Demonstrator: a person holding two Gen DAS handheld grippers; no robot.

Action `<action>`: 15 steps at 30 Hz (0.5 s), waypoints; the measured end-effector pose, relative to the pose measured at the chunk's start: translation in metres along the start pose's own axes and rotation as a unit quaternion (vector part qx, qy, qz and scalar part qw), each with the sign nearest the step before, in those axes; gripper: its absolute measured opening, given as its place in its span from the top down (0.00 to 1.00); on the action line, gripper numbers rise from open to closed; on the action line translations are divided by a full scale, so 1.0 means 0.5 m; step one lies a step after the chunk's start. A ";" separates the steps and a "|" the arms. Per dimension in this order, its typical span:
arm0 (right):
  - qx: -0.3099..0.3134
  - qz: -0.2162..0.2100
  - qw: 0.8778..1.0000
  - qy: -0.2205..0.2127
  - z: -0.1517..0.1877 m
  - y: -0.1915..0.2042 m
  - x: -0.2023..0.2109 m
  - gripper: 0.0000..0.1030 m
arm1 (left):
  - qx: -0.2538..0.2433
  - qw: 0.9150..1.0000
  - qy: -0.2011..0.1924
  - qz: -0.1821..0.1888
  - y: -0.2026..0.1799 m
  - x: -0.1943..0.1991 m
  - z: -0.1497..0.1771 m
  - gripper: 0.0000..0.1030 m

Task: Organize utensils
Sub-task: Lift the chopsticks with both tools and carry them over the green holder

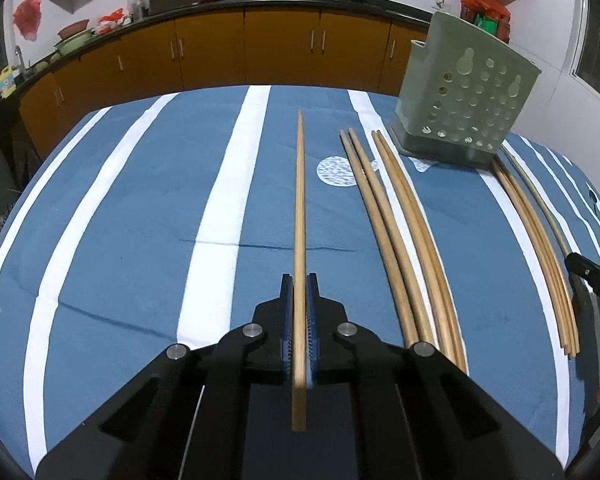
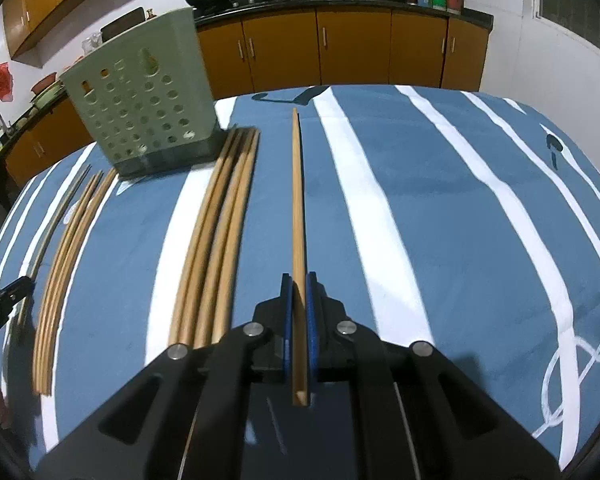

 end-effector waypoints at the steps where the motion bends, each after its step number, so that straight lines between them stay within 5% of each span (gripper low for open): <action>1: 0.002 0.001 1.000 -0.002 -0.003 -0.002 -0.002 0.92 | 0.001 1.000 0.000 0.002 0.000 0.000 0.000 0.93; 15: 0.008 -0.002 1.000 -0.005 0.009 -0.007 0.005 0.92 | -0.013 1.000 0.001 0.002 -0.009 0.008 0.011 0.93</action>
Point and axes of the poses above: each gripper's, at about its wrist camera, not at the fingertips, and x roughly against the way its jaws point, y to its left, z to its underside, the point moved 7 cm from there along -x, roughly the way its jaws point, and after that the axes turned 9 degrees about -x, right-handed, at the moved point
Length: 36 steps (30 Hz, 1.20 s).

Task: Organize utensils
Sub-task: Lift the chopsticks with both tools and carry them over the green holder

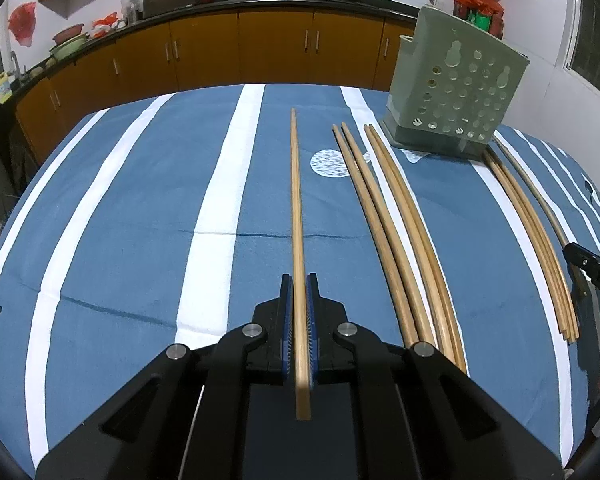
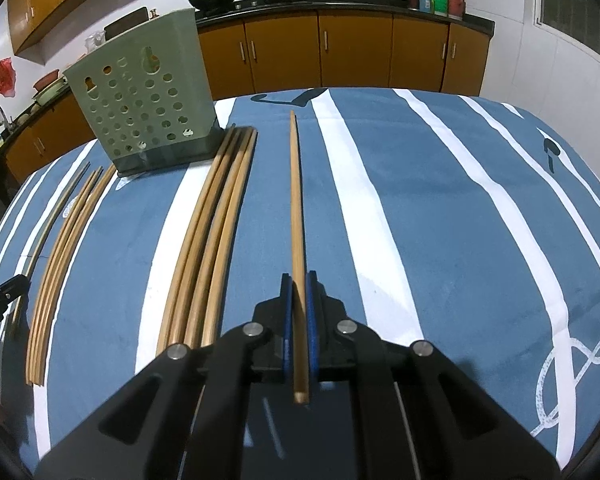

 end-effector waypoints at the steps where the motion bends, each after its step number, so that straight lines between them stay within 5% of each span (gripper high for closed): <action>1: -0.003 -0.002 1.000 0.001 -0.002 -0.001 0.001 0.92 | -0.002 1.000 0.001 -0.001 -0.001 0.000 -0.001 0.93; 14: -0.019 -0.042 0.990 -0.133 -0.154 0.002 0.173 0.92 | 0.026 0.990 -0.140 -0.018 0.052 0.165 -0.146 0.93; 26: -0.023 -0.056 0.976 -0.210 -0.275 0.021 0.262 0.92 | 0.037 0.980 -0.193 -0.040 0.088 0.222 -0.264 0.93; 30: -0.027 -0.075 0.965 -0.251 -0.351 0.041 0.326 0.92 | 0.040 0.972 -0.228 -0.042 0.095 0.268 -0.322 0.93; 36: -0.019 -0.129 0.937 -0.325 -0.437 0.106 0.456 0.92 | 0.036 0.949 -0.312 -0.028 0.060 0.377 -0.422 0.93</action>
Point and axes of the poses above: each gripper's, at about its wrist camera, not at the fingertips, and x roughly against the way its jaws point, y to its left, z to its underside, the point moved 7 cm from there along -x, roughly the way its jaws point, and after that the axes turned 9 degrees about -x, right-handed, at the moved point
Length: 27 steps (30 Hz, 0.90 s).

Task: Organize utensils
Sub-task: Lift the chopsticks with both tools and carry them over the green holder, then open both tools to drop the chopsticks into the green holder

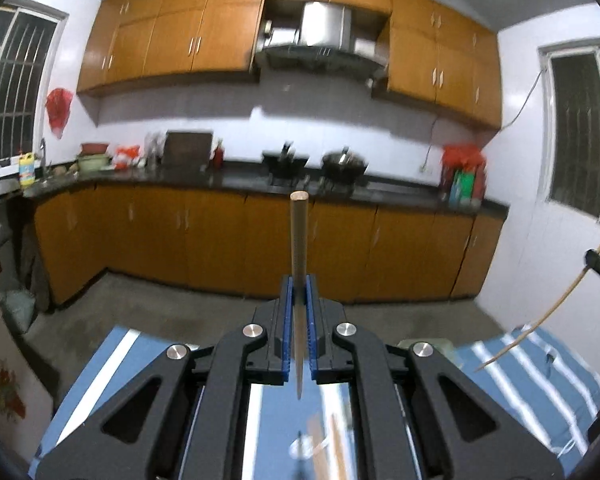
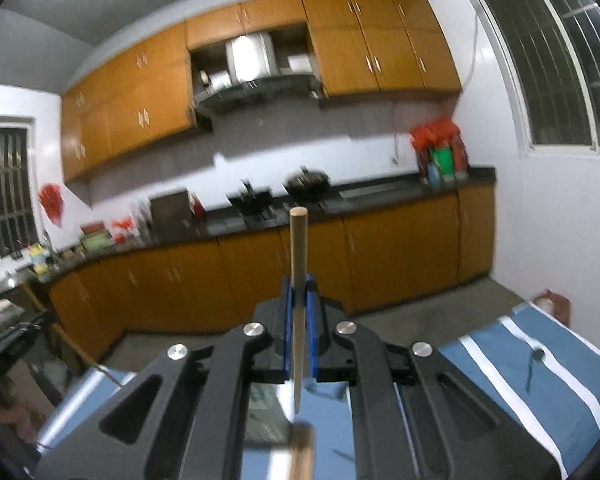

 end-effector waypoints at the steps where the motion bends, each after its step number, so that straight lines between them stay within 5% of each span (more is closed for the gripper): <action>1: -0.001 -0.010 1.000 -0.005 -0.010 0.014 0.002 0.92 | 0.004 1.000 -0.008 0.006 -0.008 0.002 -0.012 0.93; 10: 0.015 -0.049 0.999 0.008 0.023 0.081 -0.047 0.92 | 0.026 0.997 -0.046 0.062 -0.102 -0.029 -0.020 0.93; 20: 0.044 -0.039 0.997 0.047 0.121 0.084 -0.107 0.90 | 0.035 0.996 0.022 0.085 -0.140 -0.107 0.068 0.92; 22: 0.042 -0.036 0.997 0.046 0.126 0.077 -0.101 0.82 | 0.041 0.995 0.028 0.087 -0.130 -0.105 0.076 0.84; 24: 0.032 -0.032 0.998 0.040 0.121 0.063 -0.087 0.71 | 0.048 0.995 0.028 0.082 -0.114 -0.094 0.076 0.58; 27: 0.017 -0.025 0.999 0.035 0.111 0.034 -0.063 0.66 | 0.049 0.996 0.023 0.076 -0.098 -0.076 0.072 0.53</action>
Point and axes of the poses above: each gripper's, at about its wrist camera, not at the fingertips, and x roughly against the way its jaws point, y to its left, z to its underside, the point moved 7 cm from there along -x, roughly the way its jaws point, and after that the axes turned 9 degrees about -x, right-handed, at the moved point
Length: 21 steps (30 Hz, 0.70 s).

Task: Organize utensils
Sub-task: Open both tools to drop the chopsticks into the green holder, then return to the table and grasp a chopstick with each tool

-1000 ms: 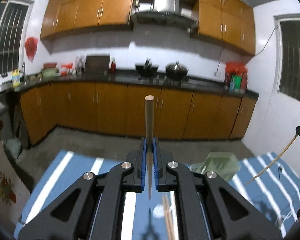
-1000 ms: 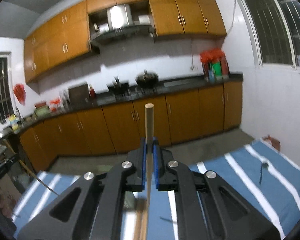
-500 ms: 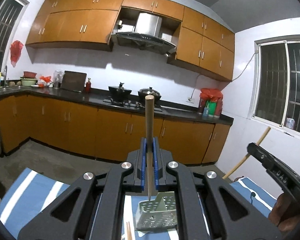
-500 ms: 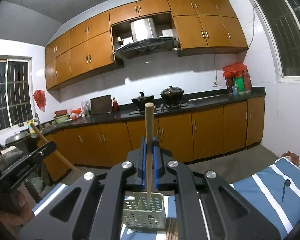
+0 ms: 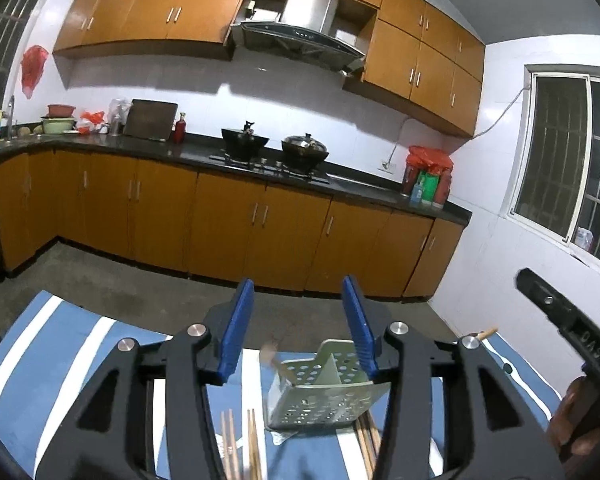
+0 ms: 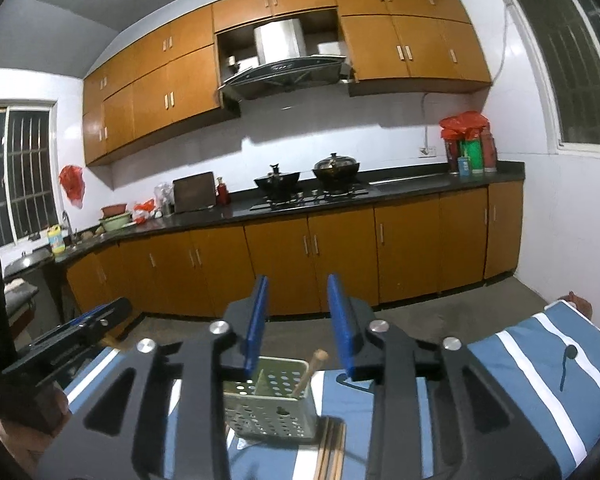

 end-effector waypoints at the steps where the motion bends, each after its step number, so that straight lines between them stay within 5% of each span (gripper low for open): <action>1: -0.003 0.002 1.000 0.000 -0.001 -0.009 0.006 0.66 | 0.003 1.000 -0.001 0.000 0.004 0.005 -0.004 0.53; 6: -0.029 0.033 0.999 0.011 0.024 -0.076 0.050 0.61 | 0.020 1.000 -0.015 -0.007 0.037 0.054 -0.005 0.47; 11: -0.025 0.075 0.993 0.091 0.151 -0.142 0.041 0.60 | 0.023 0.998 0.005 -0.052 0.086 0.096 0.053 0.44; 13: -0.024 0.085 0.986 0.143 0.223 -0.163 0.026 0.61 | 0.013 0.996 0.041 -0.080 0.106 0.094 0.111 0.44; 17: -0.036 0.079 0.961 0.262 0.393 -0.180 -0.001 0.80 | 0.009 0.988 0.121 -0.092 0.126 0.069 0.231 0.46; 21: -0.026 0.069 0.948 0.311 0.487 -0.157 -0.002 0.82 | 0.023 0.978 0.194 -0.077 0.135 0.055 0.348 0.57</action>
Point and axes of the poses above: each gripper's, at about its wrist camera, not at the fingertips, and x roughly against the way its jaws point, y to its left, z to its underside, the point moved 7 cm from there along -x, roughly the way its jaws point, and after that the axes turned 9 degrees about -x, right-handed, at the moved point
